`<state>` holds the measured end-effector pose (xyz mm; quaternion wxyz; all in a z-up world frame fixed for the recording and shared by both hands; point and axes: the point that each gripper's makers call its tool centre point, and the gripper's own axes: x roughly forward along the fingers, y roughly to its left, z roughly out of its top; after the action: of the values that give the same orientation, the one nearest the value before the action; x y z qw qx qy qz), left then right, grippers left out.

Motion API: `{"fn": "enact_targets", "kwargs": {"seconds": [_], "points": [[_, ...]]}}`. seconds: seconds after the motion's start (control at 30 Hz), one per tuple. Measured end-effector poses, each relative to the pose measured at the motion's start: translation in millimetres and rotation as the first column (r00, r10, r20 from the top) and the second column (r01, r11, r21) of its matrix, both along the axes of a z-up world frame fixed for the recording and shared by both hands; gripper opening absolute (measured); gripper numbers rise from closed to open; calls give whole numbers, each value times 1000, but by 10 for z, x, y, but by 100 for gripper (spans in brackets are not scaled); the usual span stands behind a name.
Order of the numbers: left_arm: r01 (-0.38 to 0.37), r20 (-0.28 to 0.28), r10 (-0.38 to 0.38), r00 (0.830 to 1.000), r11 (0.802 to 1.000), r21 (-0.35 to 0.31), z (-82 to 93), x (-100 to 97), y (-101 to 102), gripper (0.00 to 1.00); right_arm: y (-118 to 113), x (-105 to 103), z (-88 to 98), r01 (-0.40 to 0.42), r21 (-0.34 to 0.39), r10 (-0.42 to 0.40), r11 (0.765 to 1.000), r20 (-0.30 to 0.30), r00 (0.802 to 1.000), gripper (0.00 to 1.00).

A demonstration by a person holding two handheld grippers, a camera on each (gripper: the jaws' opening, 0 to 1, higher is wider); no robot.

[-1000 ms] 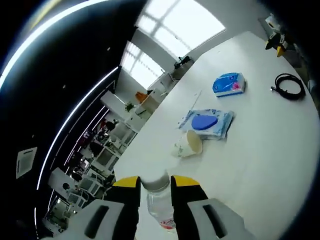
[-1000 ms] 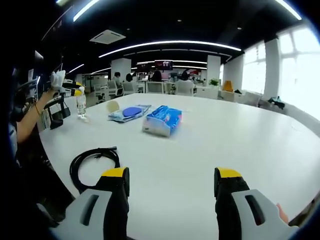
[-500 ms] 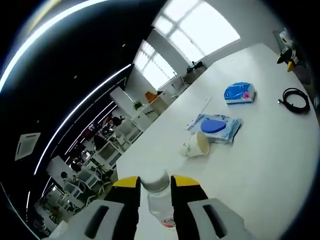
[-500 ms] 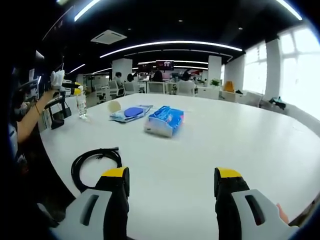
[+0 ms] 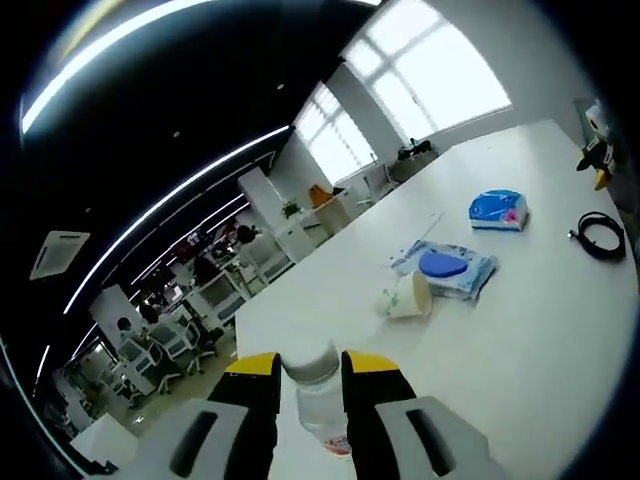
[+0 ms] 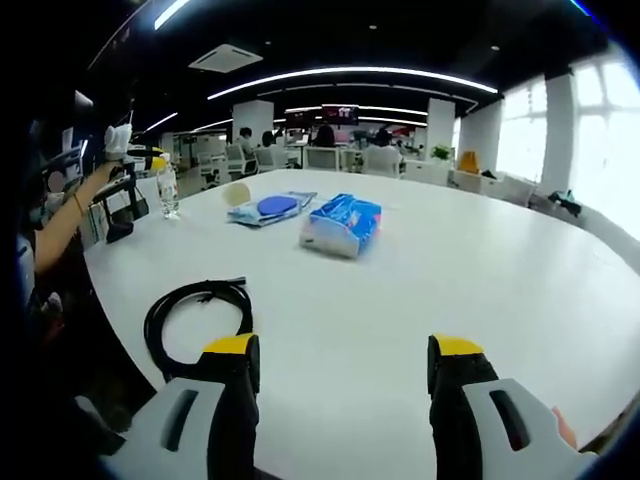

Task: Arrange the tabletop items into an orderly group along one side of the table until the central work area is clear of visible clutter.

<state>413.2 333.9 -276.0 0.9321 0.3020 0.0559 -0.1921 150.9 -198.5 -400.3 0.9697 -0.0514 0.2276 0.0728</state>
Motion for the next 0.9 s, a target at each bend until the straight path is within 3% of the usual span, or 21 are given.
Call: {"fn": "enact_targets", "kwargs": {"seconds": [0.47, 0.9], "points": [[-41, -10, 41, 999, 998, -55, 4, 27, 147, 23, -15, -62, -87, 3, -21, -4, 1000, -61, 998, 63], [-81, -22, 78, 997, 985, -154, -6, 46, 307, 23, -2, -56, -55, 6, 0, -6, 1000, -46, 999, 63]]}}
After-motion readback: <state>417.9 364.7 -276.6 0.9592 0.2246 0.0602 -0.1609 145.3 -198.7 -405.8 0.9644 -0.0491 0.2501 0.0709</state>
